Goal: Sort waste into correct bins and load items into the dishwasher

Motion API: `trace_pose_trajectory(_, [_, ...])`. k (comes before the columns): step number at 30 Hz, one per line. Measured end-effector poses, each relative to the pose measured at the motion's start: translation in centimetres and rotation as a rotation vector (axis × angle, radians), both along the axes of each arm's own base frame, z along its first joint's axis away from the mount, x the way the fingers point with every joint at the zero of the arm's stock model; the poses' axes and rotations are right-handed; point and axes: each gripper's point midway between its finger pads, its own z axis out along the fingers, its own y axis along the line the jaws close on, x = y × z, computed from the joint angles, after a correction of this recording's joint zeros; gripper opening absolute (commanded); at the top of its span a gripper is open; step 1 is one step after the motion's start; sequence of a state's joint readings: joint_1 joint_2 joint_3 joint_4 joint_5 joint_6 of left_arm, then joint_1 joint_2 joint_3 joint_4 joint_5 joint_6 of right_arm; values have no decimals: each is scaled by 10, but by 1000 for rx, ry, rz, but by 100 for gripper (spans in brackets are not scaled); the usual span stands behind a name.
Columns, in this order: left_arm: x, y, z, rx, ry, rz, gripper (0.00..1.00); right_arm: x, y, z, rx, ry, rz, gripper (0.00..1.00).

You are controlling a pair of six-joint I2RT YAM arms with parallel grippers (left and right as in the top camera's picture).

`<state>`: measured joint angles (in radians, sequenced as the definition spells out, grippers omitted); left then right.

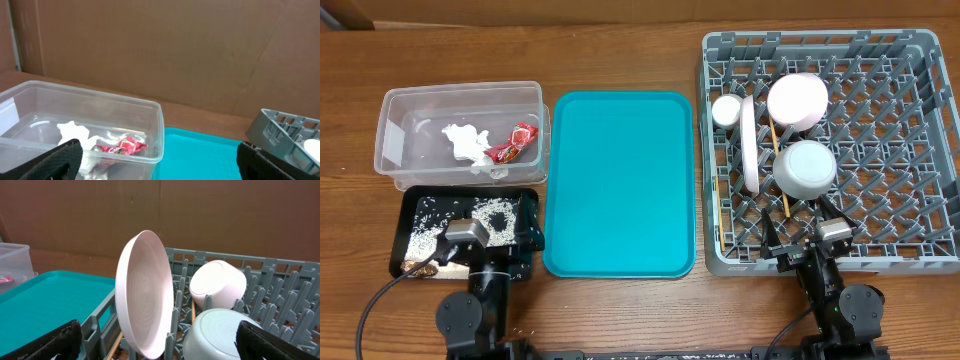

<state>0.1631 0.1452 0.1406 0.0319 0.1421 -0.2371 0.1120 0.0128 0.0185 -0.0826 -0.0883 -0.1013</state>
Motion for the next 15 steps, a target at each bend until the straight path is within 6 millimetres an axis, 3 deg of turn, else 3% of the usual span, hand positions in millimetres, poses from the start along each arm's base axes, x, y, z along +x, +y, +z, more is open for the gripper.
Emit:
trace_pose_trajectory(7, [0, 0, -26, -3, 15, -3, 100, 0, 0, 0, 0, 0, 0, 100])
trace_pose_trajectory(12, [-1, -1, -34, -3, 17, -3, 100, 0, 0, 0, 0, 0, 0, 100])
trace_pose_trajectory(15, [-2, 0, -51, -12, 76, 3, 100, 0, 0, 0, 0, 0, 0, 100])
